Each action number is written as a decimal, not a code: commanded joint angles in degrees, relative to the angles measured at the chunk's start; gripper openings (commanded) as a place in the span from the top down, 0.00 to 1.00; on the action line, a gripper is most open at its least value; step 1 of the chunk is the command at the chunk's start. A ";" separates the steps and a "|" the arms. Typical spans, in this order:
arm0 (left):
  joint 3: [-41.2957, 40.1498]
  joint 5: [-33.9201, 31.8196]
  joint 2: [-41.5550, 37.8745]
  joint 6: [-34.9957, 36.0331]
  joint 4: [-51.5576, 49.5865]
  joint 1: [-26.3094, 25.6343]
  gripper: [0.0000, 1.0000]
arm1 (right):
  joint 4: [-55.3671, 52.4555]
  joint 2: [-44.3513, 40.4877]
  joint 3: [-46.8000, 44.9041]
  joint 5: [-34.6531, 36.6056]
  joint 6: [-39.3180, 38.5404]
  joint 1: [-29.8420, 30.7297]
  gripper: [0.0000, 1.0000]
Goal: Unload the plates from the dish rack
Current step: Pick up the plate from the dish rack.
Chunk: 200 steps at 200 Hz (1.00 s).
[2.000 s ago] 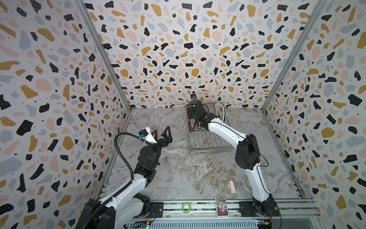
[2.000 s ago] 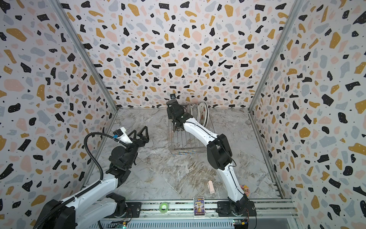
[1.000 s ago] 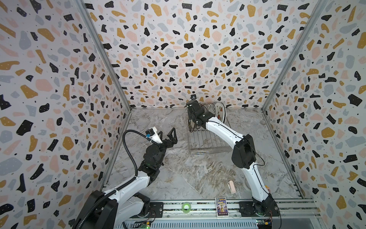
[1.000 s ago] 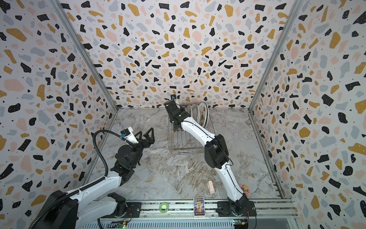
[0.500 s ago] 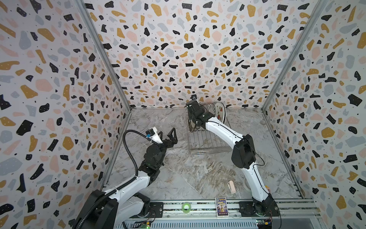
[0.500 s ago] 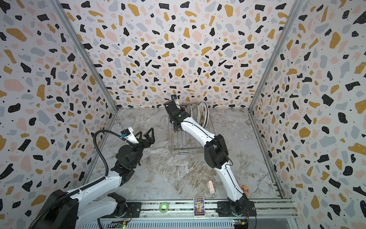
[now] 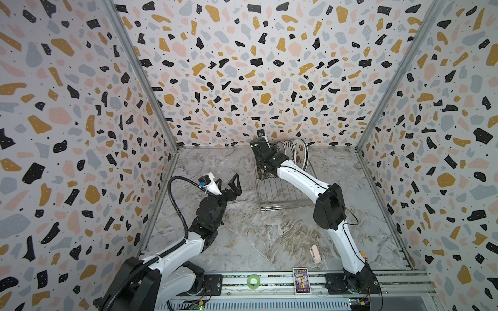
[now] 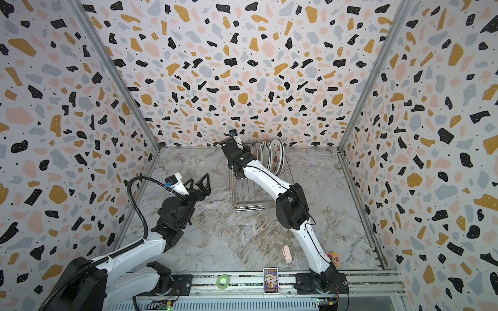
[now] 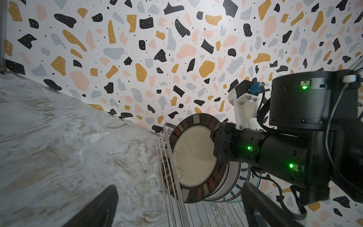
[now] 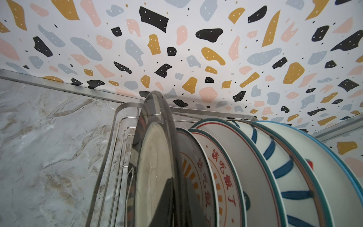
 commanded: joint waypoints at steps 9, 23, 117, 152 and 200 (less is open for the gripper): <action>2.14 -0.63 0.34 0.08 2.35 -0.27 0.00 | 4.52 -4.33 4.28 7.15 -6.03 1.14 0.94; 2.23 -0.08 0.34 -0.09 2.32 -0.27 0.01 | 5.28 -5.12 4.20 7.68 -7.36 1.45 0.94; 2.32 -0.58 0.52 -0.66 1.55 -0.29 0.00 | 11.36 -11.23 -1.25 8.35 -11.14 3.68 0.96; 2.32 -0.68 0.90 -1.01 2.09 -0.27 0.00 | 12.59 -14.67 -4.70 7.28 -11.48 4.21 0.96; 2.50 -1.22 1.27 -1.37 3.01 -0.33 0.01 | 20.32 -22.63 -15.84 3.28 -10.92 4.16 0.96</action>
